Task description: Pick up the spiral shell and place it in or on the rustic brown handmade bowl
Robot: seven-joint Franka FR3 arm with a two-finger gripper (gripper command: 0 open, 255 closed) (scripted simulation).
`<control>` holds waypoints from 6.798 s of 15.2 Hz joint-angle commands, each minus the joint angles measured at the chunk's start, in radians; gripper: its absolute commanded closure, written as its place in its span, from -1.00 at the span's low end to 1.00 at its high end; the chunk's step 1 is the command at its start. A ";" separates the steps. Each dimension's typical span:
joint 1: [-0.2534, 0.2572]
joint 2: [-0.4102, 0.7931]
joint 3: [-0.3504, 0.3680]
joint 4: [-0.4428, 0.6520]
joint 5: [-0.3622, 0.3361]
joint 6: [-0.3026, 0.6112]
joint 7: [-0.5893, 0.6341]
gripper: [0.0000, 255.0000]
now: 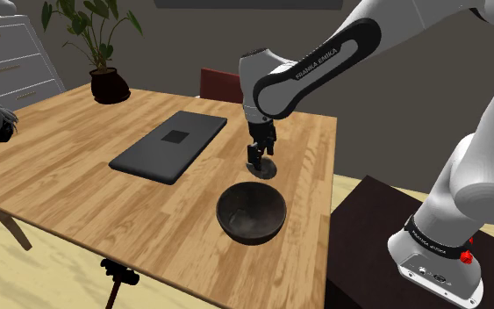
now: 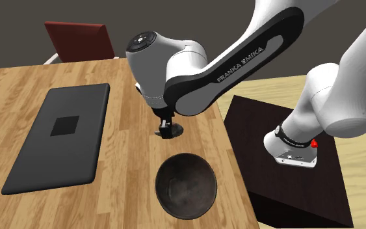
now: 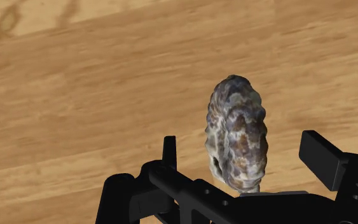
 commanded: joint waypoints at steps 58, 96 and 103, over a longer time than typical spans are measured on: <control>0.081 -0.214 0.095 0.234 0.082 -0.439 0.145 1.00; 0.171 -0.164 0.222 0.080 0.112 -0.226 0.339 -1.00; 0.167 -0.179 0.214 0.194 0.112 -0.354 0.337 -1.00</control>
